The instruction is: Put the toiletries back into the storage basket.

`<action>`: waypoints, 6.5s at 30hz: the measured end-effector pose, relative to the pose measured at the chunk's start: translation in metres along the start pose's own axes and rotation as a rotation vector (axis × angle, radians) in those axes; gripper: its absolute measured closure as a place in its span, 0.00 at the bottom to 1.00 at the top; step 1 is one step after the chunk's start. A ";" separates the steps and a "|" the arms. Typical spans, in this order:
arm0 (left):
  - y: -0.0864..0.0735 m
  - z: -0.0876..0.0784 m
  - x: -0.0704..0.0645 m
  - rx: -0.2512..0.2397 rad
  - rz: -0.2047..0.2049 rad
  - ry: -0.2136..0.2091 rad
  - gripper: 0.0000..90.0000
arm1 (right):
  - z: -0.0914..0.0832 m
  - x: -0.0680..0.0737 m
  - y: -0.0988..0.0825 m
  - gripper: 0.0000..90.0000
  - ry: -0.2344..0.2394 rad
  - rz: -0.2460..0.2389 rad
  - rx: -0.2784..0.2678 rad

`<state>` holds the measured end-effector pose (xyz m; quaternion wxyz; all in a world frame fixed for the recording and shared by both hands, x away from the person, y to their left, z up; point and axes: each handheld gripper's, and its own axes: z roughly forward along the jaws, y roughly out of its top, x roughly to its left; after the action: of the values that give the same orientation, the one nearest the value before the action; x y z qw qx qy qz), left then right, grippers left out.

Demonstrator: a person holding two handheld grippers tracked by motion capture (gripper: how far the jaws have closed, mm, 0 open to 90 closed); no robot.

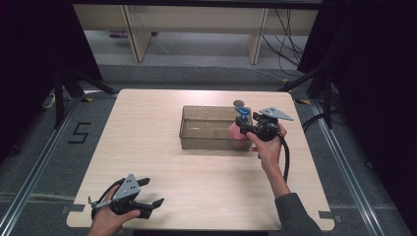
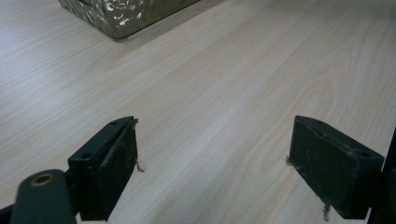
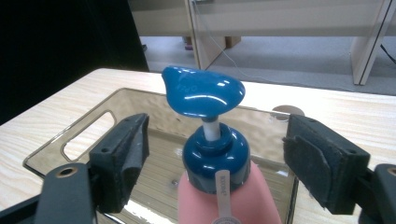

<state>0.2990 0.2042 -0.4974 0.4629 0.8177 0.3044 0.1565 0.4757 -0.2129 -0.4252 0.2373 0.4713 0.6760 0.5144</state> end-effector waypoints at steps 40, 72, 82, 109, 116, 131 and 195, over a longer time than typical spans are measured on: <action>0.000 0.000 0.001 -0.018 -0.002 0.010 0.17 | -0.043 0.006 -0.009 0.24 0.049 0.013 -0.022; 0.000 -0.001 0.000 -0.011 0.009 0.006 0.17 | -0.069 0.010 -0.024 0.24 0.062 0.001 -0.016; 0.000 0.000 0.000 -0.018 0.001 0.011 0.17 | -0.076 0.012 -0.029 0.24 0.081 0.015 -0.019; 0.000 0.000 0.000 -0.019 -0.005 0.011 0.17 | -0.092 0.025 -0.042 0.23 0.127 0.014 0.000; 0.000 0.000 0.000 -0.019 -0.004 0.011 0.17 | -0.092 0.028 -0.046 0.20 0.145 0.022 0.032; 0.001 0.000 0.001 -0.011 0.002 0.016 0.17 | -0.092 0.031 -0.057 0.18 0.180 -0.002 0.019; -0.002 -0.005 -0.001 0.022 0.016 0.020 0.17 | -0.128 0.049 -0.100 0.19 0.254 -0.016 0.058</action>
<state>0.2947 0.2079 -0.4967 0.4494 0.8236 0.3043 0.1649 0.3112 -0.2324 -0.4633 0.1402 0.4036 0.7190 0.5482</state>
